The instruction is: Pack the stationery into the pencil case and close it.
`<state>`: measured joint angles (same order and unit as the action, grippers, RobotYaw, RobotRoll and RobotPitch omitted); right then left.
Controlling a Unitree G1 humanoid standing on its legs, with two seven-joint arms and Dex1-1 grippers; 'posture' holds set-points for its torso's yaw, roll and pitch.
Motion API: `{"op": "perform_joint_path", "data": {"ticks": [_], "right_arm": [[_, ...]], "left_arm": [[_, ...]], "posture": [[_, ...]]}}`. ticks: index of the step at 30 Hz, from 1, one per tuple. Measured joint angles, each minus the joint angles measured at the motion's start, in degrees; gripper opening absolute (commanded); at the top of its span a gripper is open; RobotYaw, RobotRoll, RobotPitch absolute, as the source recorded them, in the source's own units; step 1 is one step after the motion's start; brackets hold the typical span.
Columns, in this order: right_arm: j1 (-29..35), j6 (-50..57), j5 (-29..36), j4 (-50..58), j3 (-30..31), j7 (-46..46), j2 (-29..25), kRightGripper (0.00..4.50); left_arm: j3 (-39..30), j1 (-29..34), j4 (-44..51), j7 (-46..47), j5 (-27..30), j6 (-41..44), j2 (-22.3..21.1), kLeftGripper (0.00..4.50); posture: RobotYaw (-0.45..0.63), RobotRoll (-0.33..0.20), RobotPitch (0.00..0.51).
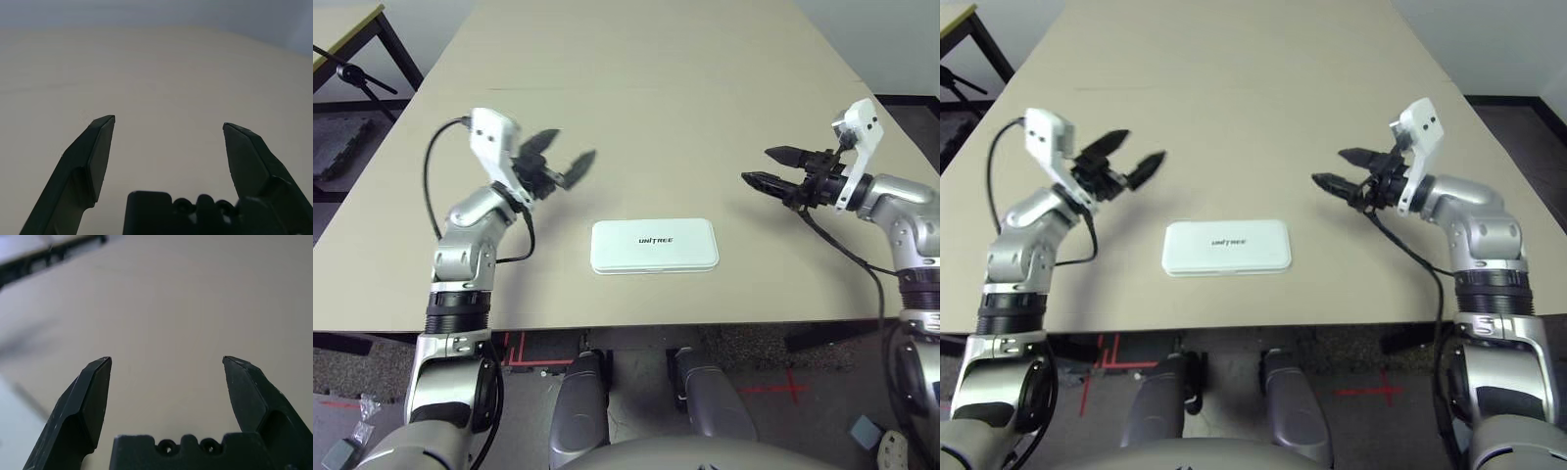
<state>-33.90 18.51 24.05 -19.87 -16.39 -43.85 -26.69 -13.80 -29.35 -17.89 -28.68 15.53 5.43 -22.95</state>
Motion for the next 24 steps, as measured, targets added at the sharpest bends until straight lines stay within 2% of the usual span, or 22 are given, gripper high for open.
{"op": "perform_joint_path", "data": {"ticks": [6, 10, 15, 20, 24], "right_arm": [[-1.76, -13.88, -3.11, -9.25, -5.96, 20.76, 6.74, 4.50], [-1.45, -21.79, -5.22, -15.91, -7.79, 28.94, 7.32, 4.50], [-1.81, -28.98, -6.37, -21.79, -9.27, 34.33, 6.57, 4.50], [-4.39, -33.02, -6.47, -26.29, -9.24, 34.81, 4.91, 4.50], [-6.22, -34.91, -6.47, -28.53, -9.01, 34.59, 4.76, 4.50]], "left_arm": [[-2.85, -1.66, -8.44, 6.78, -1.72, -8.10, -0.24, 4.46], [-3.65, -1.60, -11.23, 9.13, -1.81, -10.91, -0.05, 4.46], [-4.31, -1.69, -14.57, 11.32, -1.80, -14.09, 0.13, 4.46], [-4.76, -2.58, -18.19, 12.35, -1.90, -16.44, 0.10, 4.46], [-4.72, -3.60, -19.35, 12.36, -2.06, -18.28, 0.07, 4.46]], "posture": [[-0.06, 0.000, 0.145], [-0.06, 0.000, 0.132], [-0.07, 0.000, 0.097], [-0.07, 0.000, 0.058], [-0.07, 0.000, 0.049]]}}
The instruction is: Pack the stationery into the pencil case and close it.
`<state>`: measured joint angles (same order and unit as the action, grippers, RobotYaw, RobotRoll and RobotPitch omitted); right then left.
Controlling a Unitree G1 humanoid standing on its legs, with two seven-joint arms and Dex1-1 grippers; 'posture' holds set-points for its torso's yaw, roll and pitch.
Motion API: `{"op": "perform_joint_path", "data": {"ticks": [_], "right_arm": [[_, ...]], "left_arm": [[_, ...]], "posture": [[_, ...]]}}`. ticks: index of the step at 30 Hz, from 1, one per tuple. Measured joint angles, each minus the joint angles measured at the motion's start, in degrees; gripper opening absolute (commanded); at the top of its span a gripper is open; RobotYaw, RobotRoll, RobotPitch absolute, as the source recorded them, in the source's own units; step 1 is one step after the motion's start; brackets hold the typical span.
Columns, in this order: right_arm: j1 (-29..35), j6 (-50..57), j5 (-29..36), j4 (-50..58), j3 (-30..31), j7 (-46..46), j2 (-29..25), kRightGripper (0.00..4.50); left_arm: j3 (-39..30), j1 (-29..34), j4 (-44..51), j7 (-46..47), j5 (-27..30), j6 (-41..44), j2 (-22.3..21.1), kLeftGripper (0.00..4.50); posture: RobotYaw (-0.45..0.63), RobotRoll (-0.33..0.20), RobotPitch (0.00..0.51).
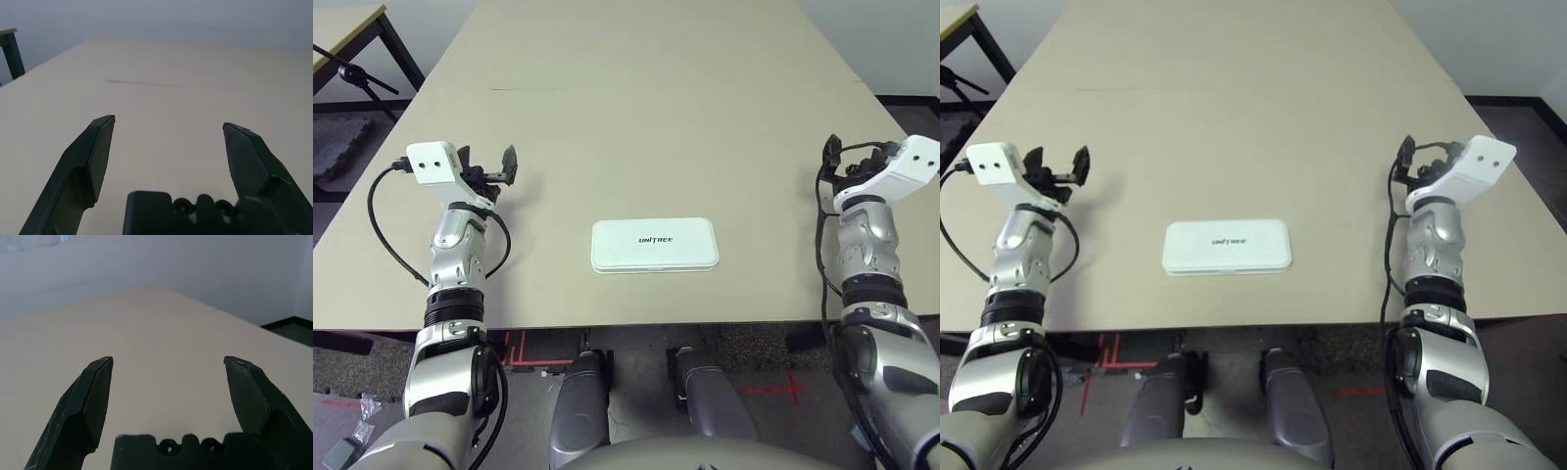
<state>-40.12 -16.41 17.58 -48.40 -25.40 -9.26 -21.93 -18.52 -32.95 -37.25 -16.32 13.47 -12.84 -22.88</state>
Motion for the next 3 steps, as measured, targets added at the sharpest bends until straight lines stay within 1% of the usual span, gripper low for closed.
{"op": "perform_joint_path", "data": {"ticks": [3], "right_arm": [[-0.49, -0.18, 0.00, -1.25, 0.15, -0.37, -0.14, 4.50]], "left_arm": [[0.09, -0.13, -0.09, -0.07, -0.04, -0.65, -0.03, 4.46]], "posture": [[-0.07, 0.000, 0.049]]}}
